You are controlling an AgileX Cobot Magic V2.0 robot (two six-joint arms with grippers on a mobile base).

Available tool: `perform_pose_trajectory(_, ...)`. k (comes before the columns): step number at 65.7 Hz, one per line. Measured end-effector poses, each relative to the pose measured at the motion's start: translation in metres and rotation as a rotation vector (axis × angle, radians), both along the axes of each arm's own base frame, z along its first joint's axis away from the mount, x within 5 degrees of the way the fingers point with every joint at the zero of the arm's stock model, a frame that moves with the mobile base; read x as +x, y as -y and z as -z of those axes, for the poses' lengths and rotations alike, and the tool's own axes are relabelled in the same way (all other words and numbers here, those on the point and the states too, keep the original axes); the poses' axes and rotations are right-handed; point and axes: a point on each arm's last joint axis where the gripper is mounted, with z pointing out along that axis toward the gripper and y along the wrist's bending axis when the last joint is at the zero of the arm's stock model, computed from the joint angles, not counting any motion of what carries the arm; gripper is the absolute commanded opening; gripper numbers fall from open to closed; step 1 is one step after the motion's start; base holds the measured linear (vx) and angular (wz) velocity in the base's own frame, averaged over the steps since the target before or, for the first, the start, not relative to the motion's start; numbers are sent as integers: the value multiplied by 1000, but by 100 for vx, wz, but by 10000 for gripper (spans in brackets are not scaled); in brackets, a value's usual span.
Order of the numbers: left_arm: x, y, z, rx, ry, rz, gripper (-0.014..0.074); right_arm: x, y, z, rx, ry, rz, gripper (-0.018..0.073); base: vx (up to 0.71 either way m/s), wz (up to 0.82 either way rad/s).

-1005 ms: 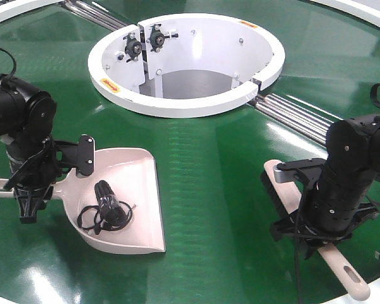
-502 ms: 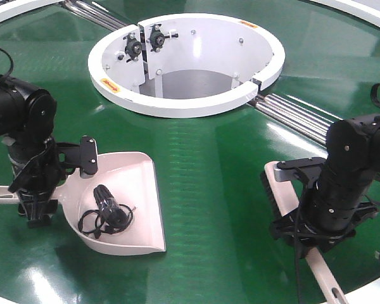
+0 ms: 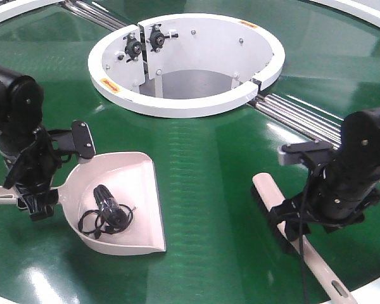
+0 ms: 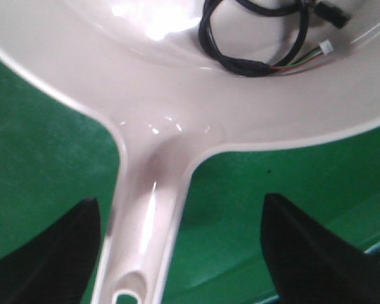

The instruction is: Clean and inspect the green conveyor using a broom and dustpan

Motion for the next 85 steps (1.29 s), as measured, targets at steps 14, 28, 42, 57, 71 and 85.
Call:
perform_pose_trajectory(14,-11,6,-19,-108,24,-45,507,-15,4,-43,49,192,-18,495,0,0)
perform_pose_trajectory(28,-22,17,-37,-275,41,-172,503,-35,12,-88,82,441,-37,495,0,0)
perform_pose_trajectory(42,-27,20,-58,-394,132,-333,447,-62,21,-120,116,674,-59,495,0,0)
perform_pose_trajectory(57,-45,21,-88,-541,209,-499,362,-91,29,-109,137,802,-71,495,0,0)
perform_pose_trajectory(71,-102,4,-115,-652,387,-497,282,-127,39,-98,171,943,-72,495,0,0)
perform_pose_trajectory(85,-177,-17,-109,-858,652,-499,241,-168,50,-98,218,1137,-68,495,0,0)
